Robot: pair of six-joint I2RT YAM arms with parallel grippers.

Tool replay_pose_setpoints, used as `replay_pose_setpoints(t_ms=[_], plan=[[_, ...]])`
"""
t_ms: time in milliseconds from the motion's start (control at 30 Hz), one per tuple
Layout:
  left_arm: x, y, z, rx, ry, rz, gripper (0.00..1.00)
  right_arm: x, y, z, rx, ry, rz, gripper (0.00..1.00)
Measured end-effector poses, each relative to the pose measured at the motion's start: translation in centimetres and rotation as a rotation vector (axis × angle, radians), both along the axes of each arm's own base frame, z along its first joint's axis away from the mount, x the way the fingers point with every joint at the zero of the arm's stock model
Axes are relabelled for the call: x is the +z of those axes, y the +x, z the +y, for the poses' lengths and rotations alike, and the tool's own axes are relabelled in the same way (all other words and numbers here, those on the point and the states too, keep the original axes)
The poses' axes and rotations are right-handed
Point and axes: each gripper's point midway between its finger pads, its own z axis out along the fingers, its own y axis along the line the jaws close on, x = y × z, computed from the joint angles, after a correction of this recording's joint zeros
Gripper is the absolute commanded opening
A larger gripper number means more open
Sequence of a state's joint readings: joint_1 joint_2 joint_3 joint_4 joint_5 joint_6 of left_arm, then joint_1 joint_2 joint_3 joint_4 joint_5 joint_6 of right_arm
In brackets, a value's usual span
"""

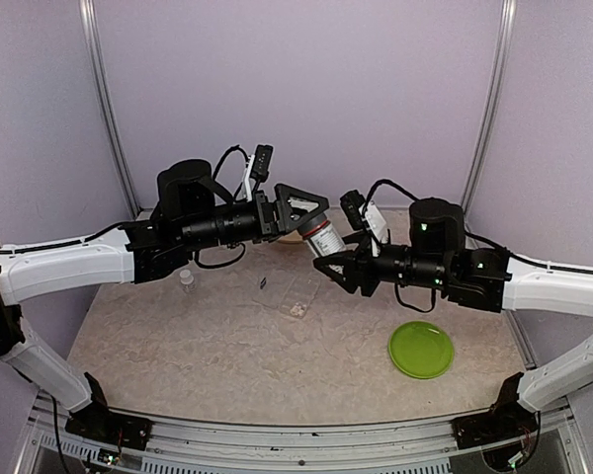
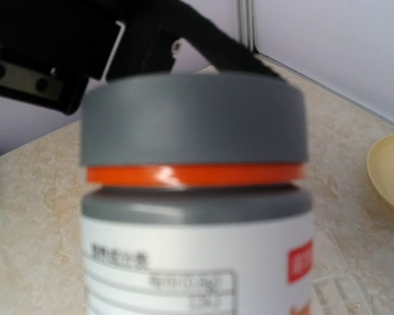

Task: Sort the pills into containers
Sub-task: Screw the lid of the pill bottle onto the pill bottle.

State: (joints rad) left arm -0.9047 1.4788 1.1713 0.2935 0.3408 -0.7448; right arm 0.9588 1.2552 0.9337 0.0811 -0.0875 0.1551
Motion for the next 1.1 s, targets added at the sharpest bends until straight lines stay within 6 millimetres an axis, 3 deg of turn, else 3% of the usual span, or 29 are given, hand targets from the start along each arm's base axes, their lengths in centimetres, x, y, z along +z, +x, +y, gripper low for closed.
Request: replay_pose_setpoints(t_ms=[433, 667, 833, 1000, 1100], plan=[[-0.5, 0.6, 0.0, 0.015, 0.002, 0.024, 0.99, -1.2, -0.8, 2.1, 0.081, 0.0, 0.012, 0.11], [0.0, 0.7, 0.1, 0.018, -0.018, 0.02, 0.99, -0.7, -1.0, 2.4, 0.092, 0.019, 0.002, 0.11], [-0.3, 0.6, 0.1, 0.02, -0.007, 0.032, 0.99, 0.0, -0.9, 1.5, 0.049, 0.018, -0.014, 0.11], [-1.9, 1.0, 0.3, 0.048, 0.07, 0.088, 0.99, 1.8, -0.4, -0.4, -0.025, 0.019, -0.062, 0.11], [-1.9, 1.2, 0.5, 0.059, 0.085, 0.101, 0.99, 1.6, -0.2, -0.9, -0.052, -0.006, -0.074, 0.11]])
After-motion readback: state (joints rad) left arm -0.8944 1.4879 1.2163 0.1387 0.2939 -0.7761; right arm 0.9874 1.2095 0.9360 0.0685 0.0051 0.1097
